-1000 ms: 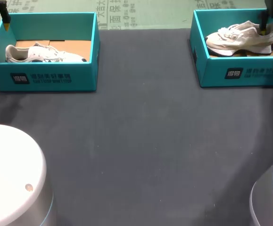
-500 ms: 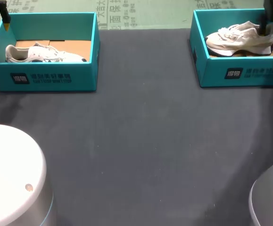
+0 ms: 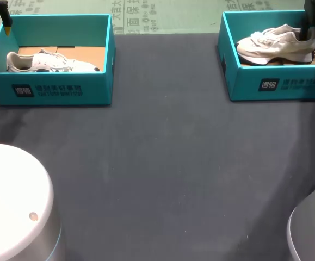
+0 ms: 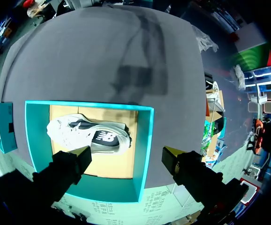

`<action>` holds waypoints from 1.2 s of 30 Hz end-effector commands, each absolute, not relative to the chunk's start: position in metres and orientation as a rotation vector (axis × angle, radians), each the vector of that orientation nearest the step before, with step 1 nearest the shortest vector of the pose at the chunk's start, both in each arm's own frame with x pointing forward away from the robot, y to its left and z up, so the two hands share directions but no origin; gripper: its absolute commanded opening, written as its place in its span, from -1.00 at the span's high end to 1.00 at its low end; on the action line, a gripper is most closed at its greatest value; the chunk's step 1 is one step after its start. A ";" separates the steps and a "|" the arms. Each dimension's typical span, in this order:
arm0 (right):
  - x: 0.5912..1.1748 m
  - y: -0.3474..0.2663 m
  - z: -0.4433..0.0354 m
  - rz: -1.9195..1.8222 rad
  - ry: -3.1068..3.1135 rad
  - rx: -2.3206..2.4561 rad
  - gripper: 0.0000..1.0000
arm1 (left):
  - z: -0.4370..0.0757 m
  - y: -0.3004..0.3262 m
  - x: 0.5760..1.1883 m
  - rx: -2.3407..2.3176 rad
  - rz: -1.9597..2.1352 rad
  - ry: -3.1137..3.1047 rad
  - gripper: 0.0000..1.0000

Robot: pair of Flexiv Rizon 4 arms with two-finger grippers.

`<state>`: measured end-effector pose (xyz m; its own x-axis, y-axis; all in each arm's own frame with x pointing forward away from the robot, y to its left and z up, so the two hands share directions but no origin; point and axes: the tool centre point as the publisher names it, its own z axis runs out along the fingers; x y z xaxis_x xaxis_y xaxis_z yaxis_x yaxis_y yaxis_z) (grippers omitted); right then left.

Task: Take the shoe out of the shoebox, open the shoe tongue, remove and reinsert the insole, then place the shoe into the shoebox

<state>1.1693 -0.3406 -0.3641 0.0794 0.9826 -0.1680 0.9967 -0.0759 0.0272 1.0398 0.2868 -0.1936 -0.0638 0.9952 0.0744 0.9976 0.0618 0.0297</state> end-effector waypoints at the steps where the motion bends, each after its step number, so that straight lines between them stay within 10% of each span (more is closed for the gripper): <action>1: 1.174 -0.341 -0.362 -0.171 2.038 2.208 -0.22 | -0.193 0.287 1.039 -2.126 -0.119 -2.264 -1.00; 10: 1.173 -0.342 -0.369 -0.184 2.051 2.220 0.18 | -0.193 0.287 1.039 -2.126 -0.119 -2.264 -1.00; 15: 1.172 -0.343 -0.369 -0.189 2.045 2.228 1.00 | -0.193 0.287 1.039 -2.126 -0.119 -2.264 -1.00; 36: 1.166 -0.359 -0.352 -0.212 1.973 2.240 1.00 | -0.193 0.287 1.039 -2.126 -0.119 -2.264 -1.00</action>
<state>1.1644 -0.3586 -0.3579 0.1261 0.9709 -0.2038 0.9920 -0.1243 0.0217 1.0398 0.2868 -0.1936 -0.0639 0.9952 0.0744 0.9976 0.0618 0.0297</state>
